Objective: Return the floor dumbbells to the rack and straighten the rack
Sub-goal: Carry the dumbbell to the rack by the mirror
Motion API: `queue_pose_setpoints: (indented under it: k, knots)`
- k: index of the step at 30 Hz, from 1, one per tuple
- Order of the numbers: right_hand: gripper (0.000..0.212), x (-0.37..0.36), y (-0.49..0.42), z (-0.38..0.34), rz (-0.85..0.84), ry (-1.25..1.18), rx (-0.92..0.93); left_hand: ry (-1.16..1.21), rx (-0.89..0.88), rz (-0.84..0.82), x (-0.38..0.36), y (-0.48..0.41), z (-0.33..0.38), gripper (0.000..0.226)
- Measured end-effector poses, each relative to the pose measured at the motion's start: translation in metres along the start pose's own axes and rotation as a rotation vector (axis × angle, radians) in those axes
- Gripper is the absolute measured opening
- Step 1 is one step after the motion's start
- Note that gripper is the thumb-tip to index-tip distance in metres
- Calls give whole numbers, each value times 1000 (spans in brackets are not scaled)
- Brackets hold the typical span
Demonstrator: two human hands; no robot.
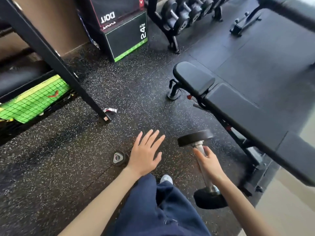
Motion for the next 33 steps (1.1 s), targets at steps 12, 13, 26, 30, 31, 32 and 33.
queue_pose_setpoints:
  k: [12, 13, 26, 30, 31, 32, 33]
  knots:
    - [15, 39, -81, -33, 60, -33, -79, -28, -151, -31, 30, -119, -27, 56]
    - [16, 40, -92, -45, 62, -31, -72, -11, -141, -25, 38, -128, -36, 56]
    - [38, 31, -231, -203, -34, 167, 52, 98, -26, 32, 102, -220, -151, 55]
    - [43, 25, -270, -221, -93, 270, 37, 135, 32, 38, 108, -245, -174, 55]
    - [41, 24, -280, -227, -107, 293, 50, 140, 44, 36, 109, -251, -180, 55]
    - [37, 23, -290, -234, -122, 317, 61, 143, 57, 33, 110, -259, -185, 54]
    - [31, 22, -300, -242, -141, 336, 69, 144, 71, 32, 112, -266, -191, 54]
Point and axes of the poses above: each hand's wrist, its own y-axis away from the middle knuckle, its own x-axis out of the back of the hand, z = x × y, the point moved 5 cm from there along -y, towards the middle knuckle, and after that the axes turned 15 degrees about -z, right-handed, at the moved point
